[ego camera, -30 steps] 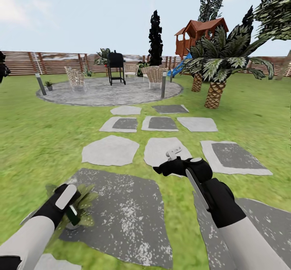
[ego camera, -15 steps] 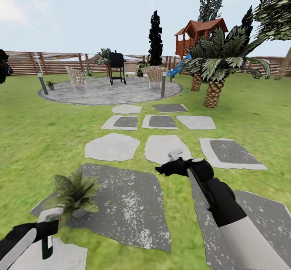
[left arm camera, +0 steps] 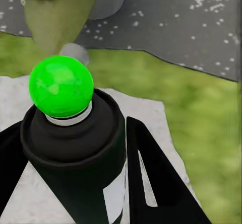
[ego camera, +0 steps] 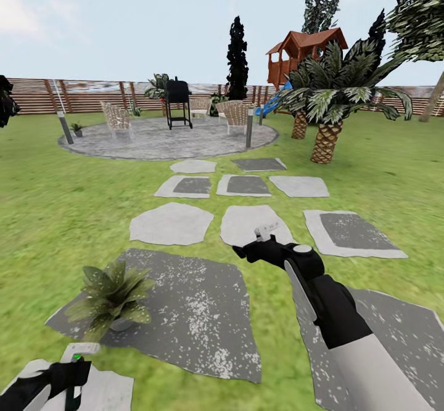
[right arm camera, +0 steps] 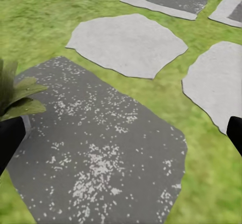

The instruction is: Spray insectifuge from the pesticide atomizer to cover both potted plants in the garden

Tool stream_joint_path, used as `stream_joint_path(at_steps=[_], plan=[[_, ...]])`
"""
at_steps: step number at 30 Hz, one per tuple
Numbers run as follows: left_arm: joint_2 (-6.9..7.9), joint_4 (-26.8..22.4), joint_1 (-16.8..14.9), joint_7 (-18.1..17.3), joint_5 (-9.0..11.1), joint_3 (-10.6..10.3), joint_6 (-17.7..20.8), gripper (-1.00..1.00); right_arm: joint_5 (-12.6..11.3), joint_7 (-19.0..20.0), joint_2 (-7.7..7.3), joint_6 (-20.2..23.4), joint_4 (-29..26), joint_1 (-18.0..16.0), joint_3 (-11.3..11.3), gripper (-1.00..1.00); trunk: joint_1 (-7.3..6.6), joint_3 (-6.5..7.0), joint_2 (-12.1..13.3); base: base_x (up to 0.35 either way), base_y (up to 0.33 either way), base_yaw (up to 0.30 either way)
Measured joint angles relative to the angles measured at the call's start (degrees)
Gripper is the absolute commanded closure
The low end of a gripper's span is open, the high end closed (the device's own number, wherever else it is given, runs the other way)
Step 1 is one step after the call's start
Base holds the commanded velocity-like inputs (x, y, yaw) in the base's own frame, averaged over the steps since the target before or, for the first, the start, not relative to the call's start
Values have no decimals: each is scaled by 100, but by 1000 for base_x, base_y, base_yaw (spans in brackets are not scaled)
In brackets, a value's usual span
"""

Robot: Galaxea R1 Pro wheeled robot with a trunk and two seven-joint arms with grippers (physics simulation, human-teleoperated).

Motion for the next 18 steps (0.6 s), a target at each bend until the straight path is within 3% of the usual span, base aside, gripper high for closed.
stream_joint_path(at_steps=[4,8,12,18], plan=[[-255,-115,1,82,-2,7,-28,100,1,2,1,-1,0,2,2,-100,0,0,0,0,0,0],[-459,-217,-2,430,-20,4,-26,100,0,2,1,-1,-8,2,2,-100,0,0,0,0,0,0],[-523,-217,-21,566,-24,9,-29,100,0,2,1,-7,-17,2,2,-100,0,0,0,0,0,0],[-722,-133,-26,1463,-20,10,-580,100,0,30,1,-9,-26,24,2,-100,0,0,0,0,0,0]])
